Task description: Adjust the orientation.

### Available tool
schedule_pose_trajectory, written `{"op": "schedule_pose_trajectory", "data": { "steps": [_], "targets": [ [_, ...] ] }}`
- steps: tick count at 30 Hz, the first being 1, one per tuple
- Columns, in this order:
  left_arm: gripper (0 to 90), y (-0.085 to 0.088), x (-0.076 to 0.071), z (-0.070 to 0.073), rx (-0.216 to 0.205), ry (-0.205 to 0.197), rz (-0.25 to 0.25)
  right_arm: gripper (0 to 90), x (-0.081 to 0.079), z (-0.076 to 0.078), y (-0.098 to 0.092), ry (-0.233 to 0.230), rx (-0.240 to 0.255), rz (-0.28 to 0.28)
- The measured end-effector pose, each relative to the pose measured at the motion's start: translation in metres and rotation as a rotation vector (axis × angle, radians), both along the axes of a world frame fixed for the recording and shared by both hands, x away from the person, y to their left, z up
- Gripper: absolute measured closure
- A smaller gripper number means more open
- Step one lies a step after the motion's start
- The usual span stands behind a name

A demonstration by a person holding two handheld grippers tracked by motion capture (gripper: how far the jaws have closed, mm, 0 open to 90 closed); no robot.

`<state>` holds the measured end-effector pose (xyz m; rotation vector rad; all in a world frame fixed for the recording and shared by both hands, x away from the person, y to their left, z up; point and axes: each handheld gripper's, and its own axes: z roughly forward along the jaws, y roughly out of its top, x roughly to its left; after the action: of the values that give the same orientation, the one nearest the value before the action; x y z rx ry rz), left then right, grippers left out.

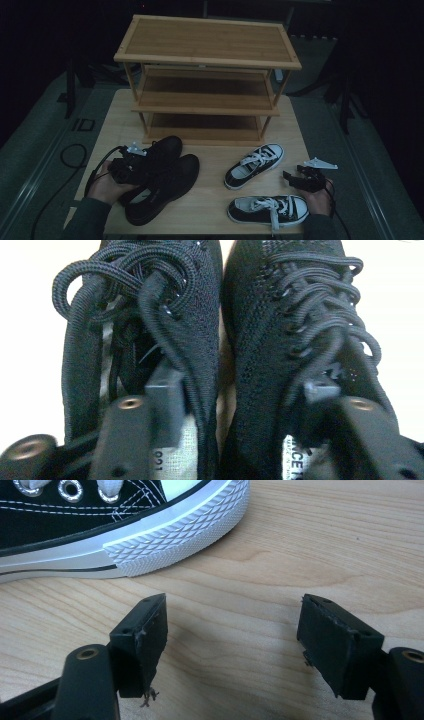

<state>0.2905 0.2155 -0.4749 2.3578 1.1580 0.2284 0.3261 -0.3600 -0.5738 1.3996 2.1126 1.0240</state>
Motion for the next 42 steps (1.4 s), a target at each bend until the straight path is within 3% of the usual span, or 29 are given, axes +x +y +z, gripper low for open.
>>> {"op": "schedule_pose_trajectory", "data": {
  "steps": [2, 4, 7, 8, 15, 18, 19, 26, 42],
  "targets": [
    [64.0, 0.003, 0.002, 0.0, -0.019, 0.01, 0.005, 28.1, 0.0, 0.0, 0.0, 0.0, -0.001, 0.0],
    [70.1, 0.005, 0.002, 0.0, -0.025, 0.011, 0.012, 28.1, 0.0, 0.0, 0.0, 0.0, 0.0, 0.0],
    [72.3, 0.007, 0.003, -0.002, -0.036, 0.014, 0.017, 28.1, 0.0, 0.0, 0.0, 0.0, 0.0, 0.0],
    [69.4, 0.007, 0.003, -0.003, -0.036, 0.015, 0.013, 28.1, 0.0, 0.0, 0.0, 0.0, 0.0, 0.0],
    [68.1, 0.003, 0.005, -0.008, -0.009, 0.01, -0.001, 28.1, 0.0, 0.0, 0.0, 0.0, -0.001, 0.0],
    [82.9, 0.001, 0.004, -0.007, 0.008, 0.0, -0.007, 28.1, 0.0, 0.0, 0.0, 0.0, 0.0, 0.0],
    [83.8, 0.001, 0.004, -0.007, 0.008, 0.0, -0.007, 28.1, 0.0, 0.0, 0.0, 0.0, 0.0, 0.0],
    [85.2, -0.003, 0.001, -0.007, 0.034, -0.025, -0.024, 28.1, 0.0, 0.0, 0.0, 0.0, 0.001, 0.0],
    [85.6, -0.006, -0.001, -0.004, 0.039, -0.045, -0.024, 28.1, 0.0, 0.0, 0.0, 0.001, 0.003, 0.0]
  ]
}}
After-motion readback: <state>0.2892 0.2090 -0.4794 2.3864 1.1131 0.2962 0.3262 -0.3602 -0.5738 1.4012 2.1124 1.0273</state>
